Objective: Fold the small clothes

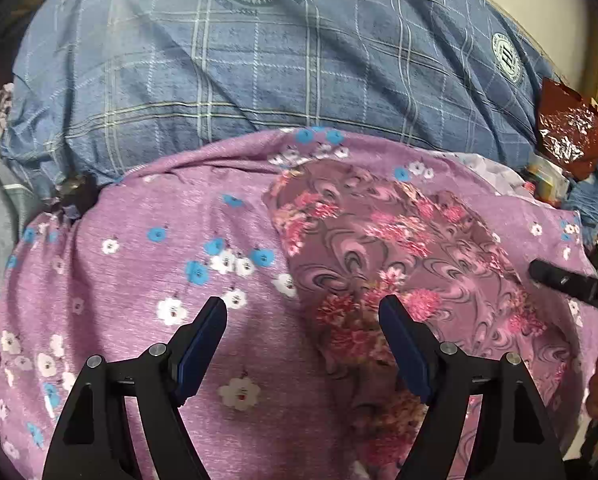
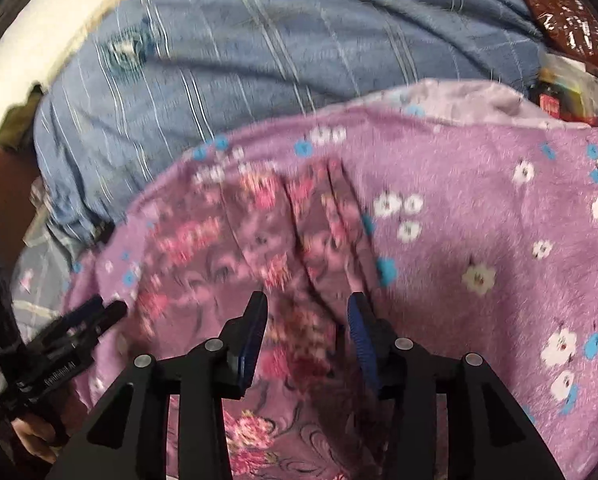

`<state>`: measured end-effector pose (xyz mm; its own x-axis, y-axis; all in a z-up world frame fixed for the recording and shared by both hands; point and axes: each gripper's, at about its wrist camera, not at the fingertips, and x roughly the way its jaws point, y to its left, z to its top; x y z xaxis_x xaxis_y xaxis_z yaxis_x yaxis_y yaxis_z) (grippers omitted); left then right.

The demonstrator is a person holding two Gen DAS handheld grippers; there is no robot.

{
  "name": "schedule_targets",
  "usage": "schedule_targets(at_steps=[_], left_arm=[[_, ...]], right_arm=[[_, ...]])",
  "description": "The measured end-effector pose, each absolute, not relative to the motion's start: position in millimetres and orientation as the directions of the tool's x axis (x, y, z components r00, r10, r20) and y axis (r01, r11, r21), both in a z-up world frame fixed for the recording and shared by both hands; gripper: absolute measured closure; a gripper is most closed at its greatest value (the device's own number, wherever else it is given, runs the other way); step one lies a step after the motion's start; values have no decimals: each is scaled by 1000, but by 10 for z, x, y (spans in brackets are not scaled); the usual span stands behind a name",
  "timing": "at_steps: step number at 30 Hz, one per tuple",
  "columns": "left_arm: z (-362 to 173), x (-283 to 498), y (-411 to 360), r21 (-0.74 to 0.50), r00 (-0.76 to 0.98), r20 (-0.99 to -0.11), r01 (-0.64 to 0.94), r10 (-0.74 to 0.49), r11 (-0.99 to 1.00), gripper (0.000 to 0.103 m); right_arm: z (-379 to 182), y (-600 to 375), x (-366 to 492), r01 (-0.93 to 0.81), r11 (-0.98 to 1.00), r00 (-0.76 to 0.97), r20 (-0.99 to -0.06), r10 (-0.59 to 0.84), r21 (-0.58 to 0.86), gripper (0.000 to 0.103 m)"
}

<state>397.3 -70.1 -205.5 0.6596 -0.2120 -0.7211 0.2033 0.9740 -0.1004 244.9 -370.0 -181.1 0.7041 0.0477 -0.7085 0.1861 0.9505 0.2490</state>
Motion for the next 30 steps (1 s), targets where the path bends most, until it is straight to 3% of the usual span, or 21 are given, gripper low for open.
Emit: schedule_targets(at_steps=[5, 7, 13, 20, 30], left_arm=[[-2100, 4081, -528, -144, 625, -753, 152, -208, 978, 25], [-2127, 4177, -429, -218, 593, -760, 153, -266, 964, 25], [-2261, 4409, -302, -381, 456, -782, 192, -426, 905, 25], [-2286, 4497, -454, -420, 423, -758, 267, -497, 868, 25], [-2447, 4641, -806, -434, 383, -763, 295, -521, 851, 25]], right_arm=[[-1817, -3796, 2503, 209, 943, 708, -705, 37, 259, 57], [-1859, -3888, 2531, 221, 931, 702, -710, 54, 289, 48], [-1960, -4135, 2569, 211, 895, 706, -695, 139, 393, 38], [-2115, -4364, 2693, 183, 825, 696, -663, 276, 535, 34], [-2300, -4183, 2852, 127, 830, 609, -703, 367, 543, 33]])
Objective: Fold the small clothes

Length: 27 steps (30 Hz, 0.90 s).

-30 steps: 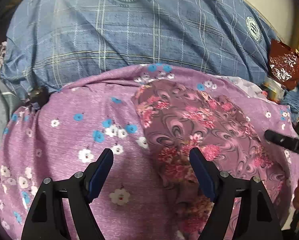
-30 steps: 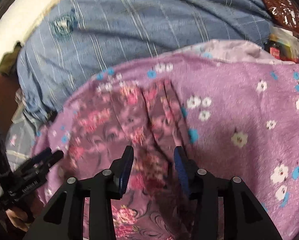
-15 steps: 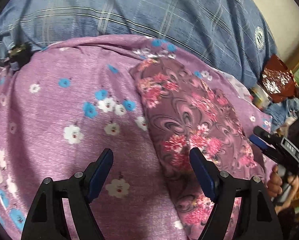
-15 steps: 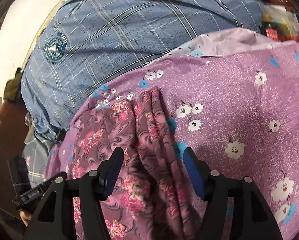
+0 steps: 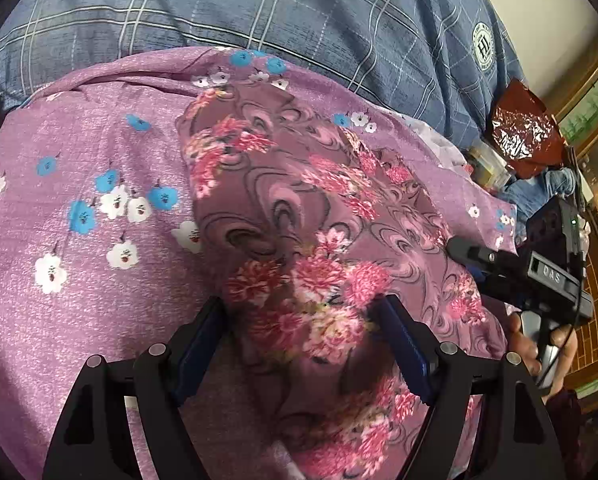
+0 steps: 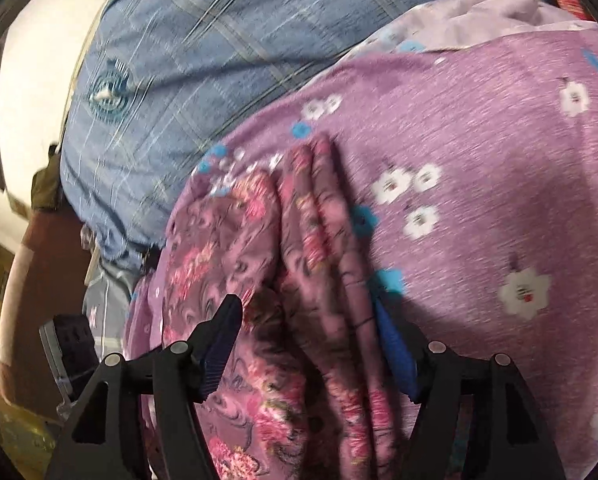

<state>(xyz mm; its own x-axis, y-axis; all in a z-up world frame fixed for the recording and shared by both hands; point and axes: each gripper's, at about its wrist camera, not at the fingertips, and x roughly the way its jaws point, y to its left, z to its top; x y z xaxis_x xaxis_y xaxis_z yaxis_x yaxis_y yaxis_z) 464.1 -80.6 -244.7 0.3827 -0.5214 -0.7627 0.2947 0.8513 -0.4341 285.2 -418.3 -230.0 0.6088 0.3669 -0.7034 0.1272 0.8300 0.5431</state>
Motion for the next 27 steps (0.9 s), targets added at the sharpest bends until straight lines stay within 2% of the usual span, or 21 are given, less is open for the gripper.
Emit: schedule_targets(at_steps=[3, 9, 15, 27], left_arm=[[-2461, 4671, -865, -424, 392, -765, 291, -511, 858, 25], [-2473, 4689, -912, -395, 423, -769, 276, -479, 876, 25], [-2514, 4689, -960, -375, 421, -780, 279, -464, 884, 25], [-2550, 4732, -979, -380, 421, -777, 278, -467, 883, 24]], right_arm=[[-2273, -4009, 2854, 89, 874, 594, -730, 338, 477, 33], [-2175, -3567, 2800, 61, 981, 614, -782, 109, 185, 33], [-2168, -3189, 2745, 68, 995, 641, -762, -99, -72, 36], [-2169, -3084, 2729, 62, 986, 651, -742, -159, -157, 37]])
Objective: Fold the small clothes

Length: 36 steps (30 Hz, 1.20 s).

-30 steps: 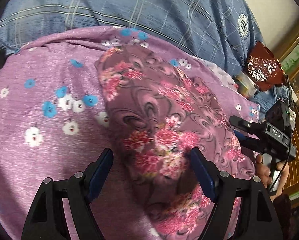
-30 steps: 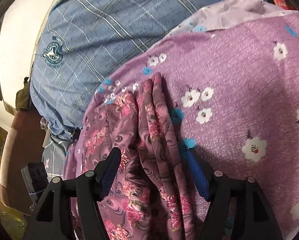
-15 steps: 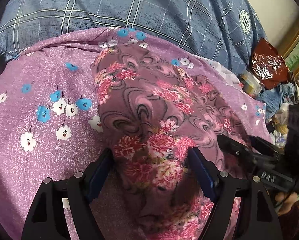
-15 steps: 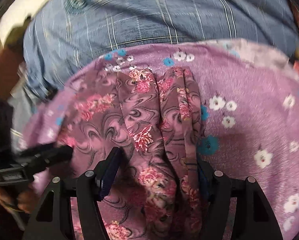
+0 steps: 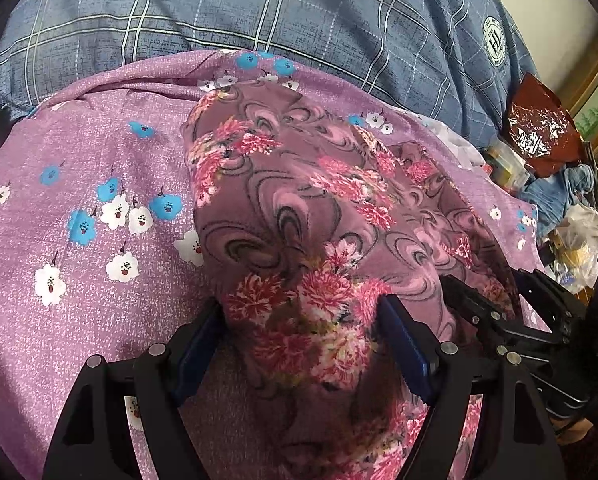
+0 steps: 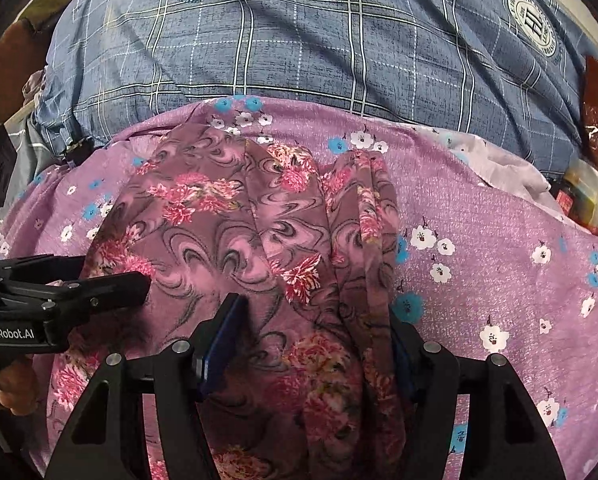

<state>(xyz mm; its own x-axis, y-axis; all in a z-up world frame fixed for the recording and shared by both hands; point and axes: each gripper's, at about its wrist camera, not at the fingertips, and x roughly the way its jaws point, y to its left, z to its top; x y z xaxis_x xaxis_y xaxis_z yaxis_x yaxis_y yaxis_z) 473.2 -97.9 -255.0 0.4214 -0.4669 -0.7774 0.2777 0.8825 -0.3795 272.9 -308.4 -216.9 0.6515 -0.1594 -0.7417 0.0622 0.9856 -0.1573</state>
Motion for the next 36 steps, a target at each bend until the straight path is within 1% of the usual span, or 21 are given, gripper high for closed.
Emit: schedule_targets(at_steps=[9, 14, 25, 36], left_arm=[[-2527, 4736, -991, -377, 442, -769, 272, -463, 886, 26], [-2533, 4732, -1004, -372, 447, -766, 277, -461, 886, 26], [-2560, 4789, -1004, -381, 443, -767, 268, -465, 885, 23], [-2568, 4828, -1021, -385, 445, -766, 262, -465, 885, 24]], right_arm=[[-2165, -3015, 2707, 55, 977, 661, -726, -189, -204, 38], [-2167, -3006, 2705, 55, 978, 661, -726, -187, -201, 38], [-2166, -2998, 2711, 49, 973, 667, -717, -200, -226, 38], [-2164, -3029, 2712, 44, 979, 666, -725, -179, -201, 37]])
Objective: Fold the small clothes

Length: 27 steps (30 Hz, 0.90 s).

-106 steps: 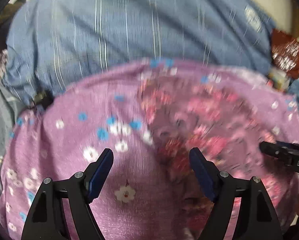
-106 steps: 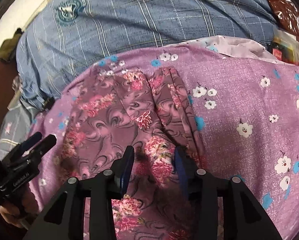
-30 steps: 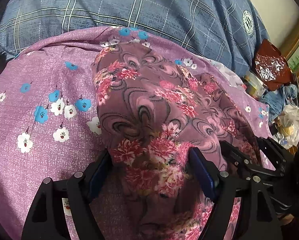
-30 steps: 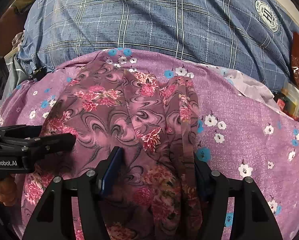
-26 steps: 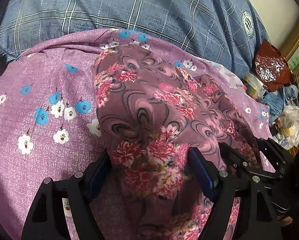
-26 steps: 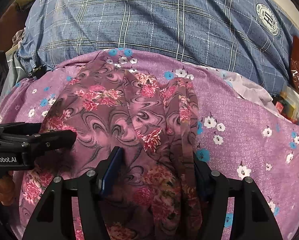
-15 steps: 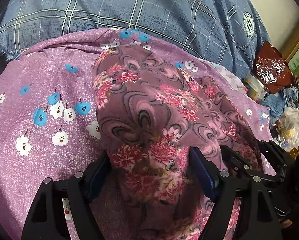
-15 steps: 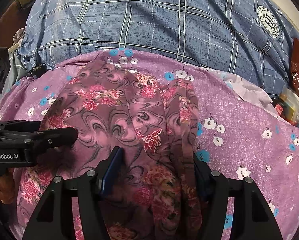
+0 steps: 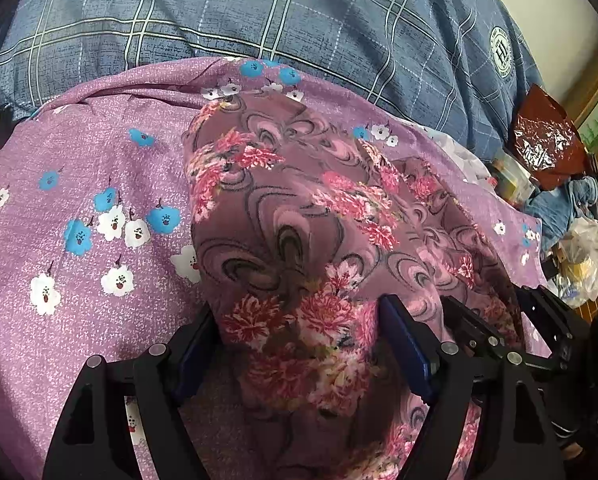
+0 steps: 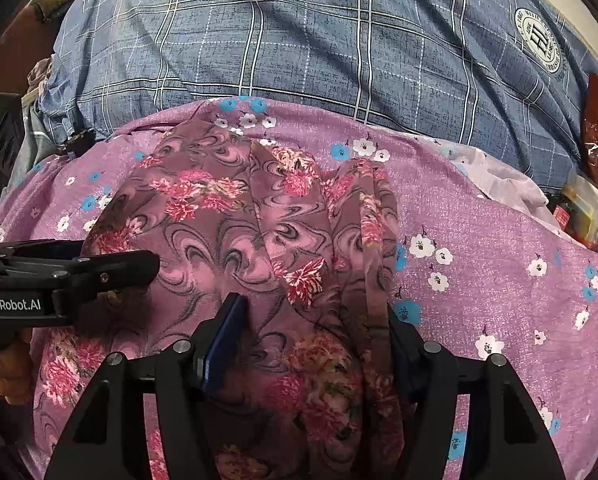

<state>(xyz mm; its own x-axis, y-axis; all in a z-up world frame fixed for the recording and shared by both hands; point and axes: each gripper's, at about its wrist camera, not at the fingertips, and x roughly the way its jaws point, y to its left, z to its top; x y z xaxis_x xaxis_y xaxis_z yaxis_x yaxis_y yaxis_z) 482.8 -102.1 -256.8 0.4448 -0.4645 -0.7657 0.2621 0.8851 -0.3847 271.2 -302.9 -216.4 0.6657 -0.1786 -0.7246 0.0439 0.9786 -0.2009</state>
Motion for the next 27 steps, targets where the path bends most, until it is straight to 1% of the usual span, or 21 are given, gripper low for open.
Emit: schedule_targets(at_steps=[17, 22, 24, 25, 27], left_arm=[[-2574, 4843, -1023, -385, 446, -765, 261, -465, 885, 24], [-2581, 4854, -1031, -386, 446, -765, 259, -464, 885, 24], [-2586, 4863, -1042, -384, 449, -765, 258, -462, 887, 23], [-2591, 4866, -1050, -384, 450, -764, 261, -463, 886, 23], [-2597, 4871, -1065, -380, 456, -761, 264, -462, 886, 23]], right_arm=[[-2180, -3034, 2722, 44, 979, 665, -726, -177, -199, 35], [-2196, -3172, 2763, 47, 993, 650, -752, -112, -107, 30], [-2212, -3265, 2787, 51, 998, 638, -768, -63, -39, 29], [-2212, -3265, 2787, 51, 998, 638, -768, -63, -39, 28], [-2249, -3396, 2825, 55, 996, 619, -785, 18, 66, 27]])
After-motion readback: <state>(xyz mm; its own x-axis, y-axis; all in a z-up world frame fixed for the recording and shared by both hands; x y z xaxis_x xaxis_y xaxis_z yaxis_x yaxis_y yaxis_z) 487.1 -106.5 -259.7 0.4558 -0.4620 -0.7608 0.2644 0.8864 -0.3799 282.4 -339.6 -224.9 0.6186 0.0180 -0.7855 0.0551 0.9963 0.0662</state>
